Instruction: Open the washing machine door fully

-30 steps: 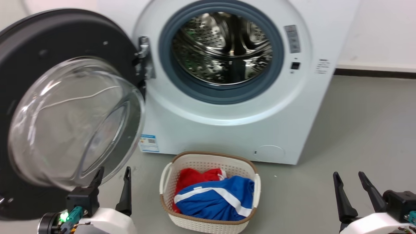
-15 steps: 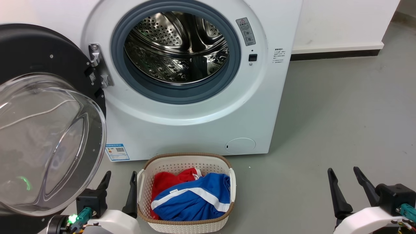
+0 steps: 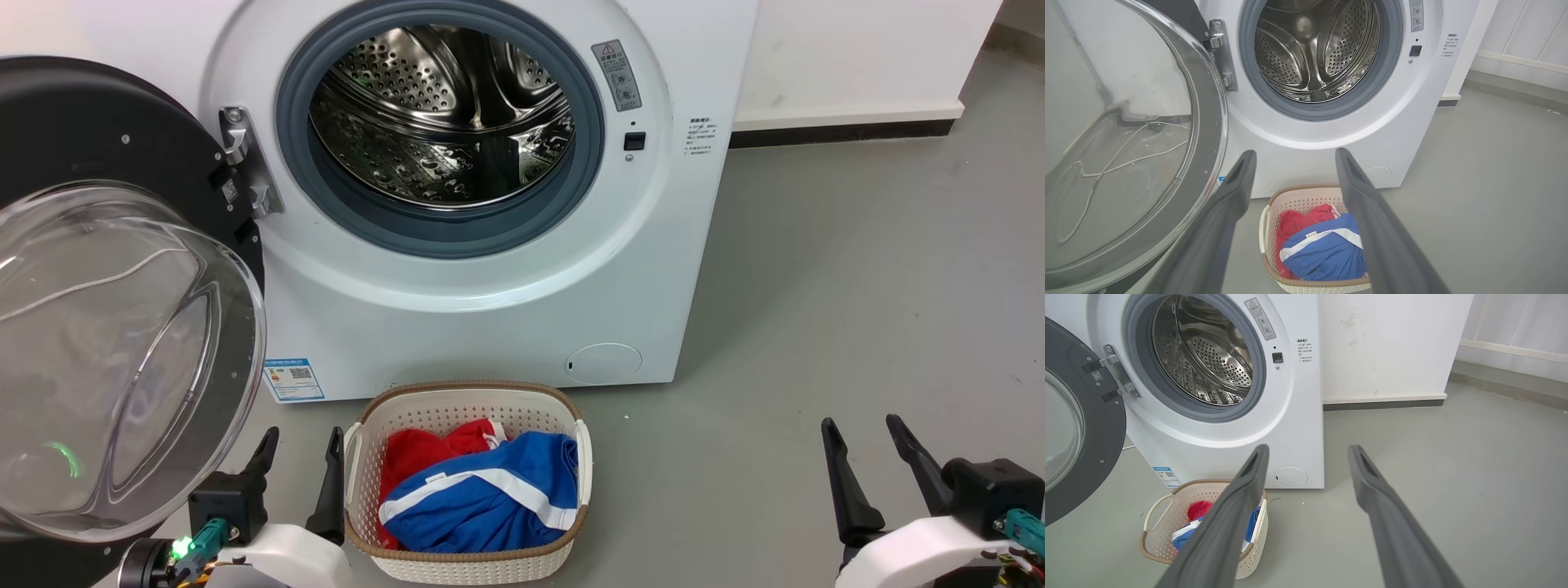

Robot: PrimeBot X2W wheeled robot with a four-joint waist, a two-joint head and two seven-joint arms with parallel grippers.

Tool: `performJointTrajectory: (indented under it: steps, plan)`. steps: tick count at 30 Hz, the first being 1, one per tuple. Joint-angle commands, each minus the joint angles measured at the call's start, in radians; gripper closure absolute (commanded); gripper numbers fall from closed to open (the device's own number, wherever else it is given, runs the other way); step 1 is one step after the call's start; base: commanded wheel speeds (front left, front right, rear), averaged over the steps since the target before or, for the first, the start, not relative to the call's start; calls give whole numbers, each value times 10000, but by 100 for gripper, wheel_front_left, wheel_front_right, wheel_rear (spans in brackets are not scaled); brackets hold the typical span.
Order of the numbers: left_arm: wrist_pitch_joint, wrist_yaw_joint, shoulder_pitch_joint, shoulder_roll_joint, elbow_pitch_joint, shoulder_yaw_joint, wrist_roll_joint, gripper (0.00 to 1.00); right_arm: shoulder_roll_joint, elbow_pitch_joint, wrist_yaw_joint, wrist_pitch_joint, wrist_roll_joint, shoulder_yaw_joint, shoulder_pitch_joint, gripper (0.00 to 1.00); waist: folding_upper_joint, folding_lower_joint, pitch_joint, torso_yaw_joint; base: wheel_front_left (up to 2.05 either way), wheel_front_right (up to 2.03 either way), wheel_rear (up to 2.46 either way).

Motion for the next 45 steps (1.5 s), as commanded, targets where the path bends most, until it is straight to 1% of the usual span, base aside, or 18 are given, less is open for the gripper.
performJointTrajectory:
  steps: [1,4,5,9,26,45]
  plan:
    - [-55,17,-118,-5,8,35,-32,0,10,8,1,-56,-9,13,-121,0,0,0,4,4,0,0,0]
    - [-116,51,-67,-48,-3,72,-88,0,10,26,1,-66,3,37,-108,0,0,0,1,-5,0,0,0]
    - [-96,17,1,-42,-5,57,-95,100,0,19,0,-31,14,25,0,100,0,0,1,-3,0,0,0]
    - [-82,8,246,-268,270,-63,-125,100,6,373,0,-15,58,27,200,100,0,0,4,-1,0,0,0]
    - [456,-906,-10,-971,571,1035,-2635,100,5,984,0,105,3372,-107,-349,100,0,0,74,90,0,0,0]
    - [969,-1755,-270,-1623,877,2057,-4889,100,5,1542,0,216,6371,-229,-847,100,0,0,151,193,0,0,0]
